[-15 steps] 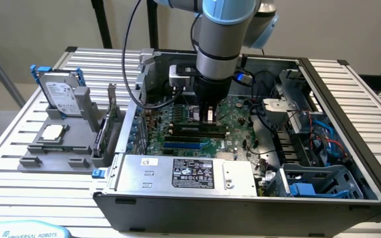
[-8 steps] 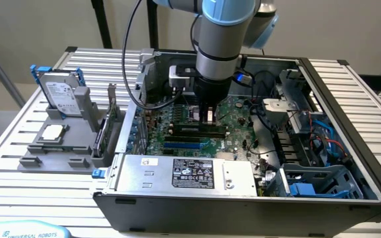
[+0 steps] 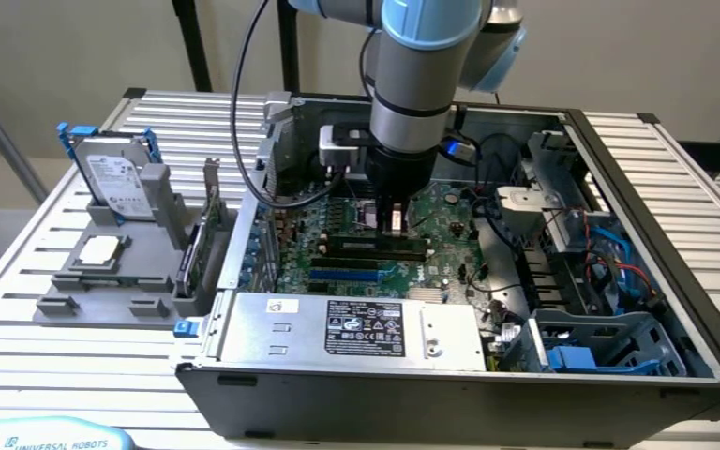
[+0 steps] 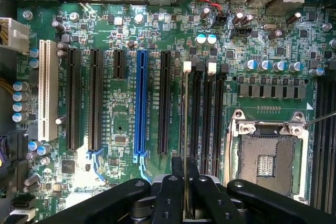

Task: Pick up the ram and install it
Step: 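Insert the ram into the slot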

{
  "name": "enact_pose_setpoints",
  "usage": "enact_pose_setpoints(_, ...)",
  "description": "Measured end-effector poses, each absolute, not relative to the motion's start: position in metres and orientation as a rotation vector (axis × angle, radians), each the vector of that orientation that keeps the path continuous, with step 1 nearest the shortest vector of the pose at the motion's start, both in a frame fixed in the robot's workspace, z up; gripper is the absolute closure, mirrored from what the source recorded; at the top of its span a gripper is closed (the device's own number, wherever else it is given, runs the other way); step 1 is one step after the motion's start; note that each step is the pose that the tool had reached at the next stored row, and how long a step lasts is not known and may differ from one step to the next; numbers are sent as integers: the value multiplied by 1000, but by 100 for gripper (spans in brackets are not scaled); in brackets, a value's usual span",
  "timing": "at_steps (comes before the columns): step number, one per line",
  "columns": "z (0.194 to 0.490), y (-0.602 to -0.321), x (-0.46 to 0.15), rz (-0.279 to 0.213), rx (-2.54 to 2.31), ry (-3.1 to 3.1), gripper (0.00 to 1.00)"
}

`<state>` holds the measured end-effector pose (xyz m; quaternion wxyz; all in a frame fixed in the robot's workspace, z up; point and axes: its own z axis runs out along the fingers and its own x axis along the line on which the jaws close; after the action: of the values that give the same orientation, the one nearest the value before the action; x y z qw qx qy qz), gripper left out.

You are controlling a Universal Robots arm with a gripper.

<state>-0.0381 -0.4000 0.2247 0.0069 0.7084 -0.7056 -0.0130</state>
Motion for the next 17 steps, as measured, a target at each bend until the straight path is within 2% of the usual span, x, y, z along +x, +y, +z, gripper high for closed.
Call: enact_pose_setpoints(17,224,-400,-38,-41,2184,-2239,87)
